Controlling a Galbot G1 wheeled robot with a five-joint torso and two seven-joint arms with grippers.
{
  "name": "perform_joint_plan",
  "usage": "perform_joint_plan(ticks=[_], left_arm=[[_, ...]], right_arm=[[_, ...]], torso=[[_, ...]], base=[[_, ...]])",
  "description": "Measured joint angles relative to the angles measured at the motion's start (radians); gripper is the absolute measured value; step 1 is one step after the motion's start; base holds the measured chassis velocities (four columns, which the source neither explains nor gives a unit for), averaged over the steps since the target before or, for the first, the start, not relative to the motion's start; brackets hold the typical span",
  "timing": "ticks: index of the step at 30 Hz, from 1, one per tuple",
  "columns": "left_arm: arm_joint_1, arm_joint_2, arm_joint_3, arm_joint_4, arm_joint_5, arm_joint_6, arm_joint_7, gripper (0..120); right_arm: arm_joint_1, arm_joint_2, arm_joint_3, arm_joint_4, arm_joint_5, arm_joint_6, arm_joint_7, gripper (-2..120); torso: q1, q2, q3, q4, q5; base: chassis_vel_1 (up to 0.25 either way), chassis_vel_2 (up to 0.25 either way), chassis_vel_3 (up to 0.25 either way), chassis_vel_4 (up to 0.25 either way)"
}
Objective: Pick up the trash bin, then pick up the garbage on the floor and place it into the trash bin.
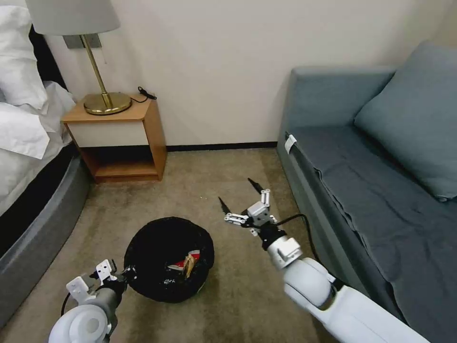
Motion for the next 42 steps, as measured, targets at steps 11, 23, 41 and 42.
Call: perform_joint_plan(ticks=[11,23,41,42], left_arm=[[0.0,0.013,0.006,0.014,0.095,-0.033,0.067,15],[0.064,0.01,-0.014,-0.043,0.404,-0.23,0.293,56],[0.272,-0.131,0.04,-0.202,0.75,-0.718,0.389,100],[0.272,-0.131,0.04,-0.202,0.75,-0.718,0.389,100]], right_arm=[[-0.105,-0.004,0.111,0.065,-0.013,0.001,0.011,100],[-0.209,0.003,0.202,0.114,0.006,-0.014,0.029,100],[-0.432,0.09,0.414,0.26,0.035,-0.109,0.116,100],[-0.432,0.09,0.414,0.26,0.035,-0.109,0.116,100]], torso=[[0.0,0.0,0.0,0.0001,0.0003],[0.0,0.0,0.0,0.0003,0.0001],[0.0,0.0,0.0,0.0003,0.0],[0.0,0.0,0.0,0.0003,0.0]], base=[[0.0,0.0,0.0,0.0],[0.0,0.0,0.0,0.0],[0.0,0.0,0.0,0.0],[0.0,0.0,0.0,0.0]])
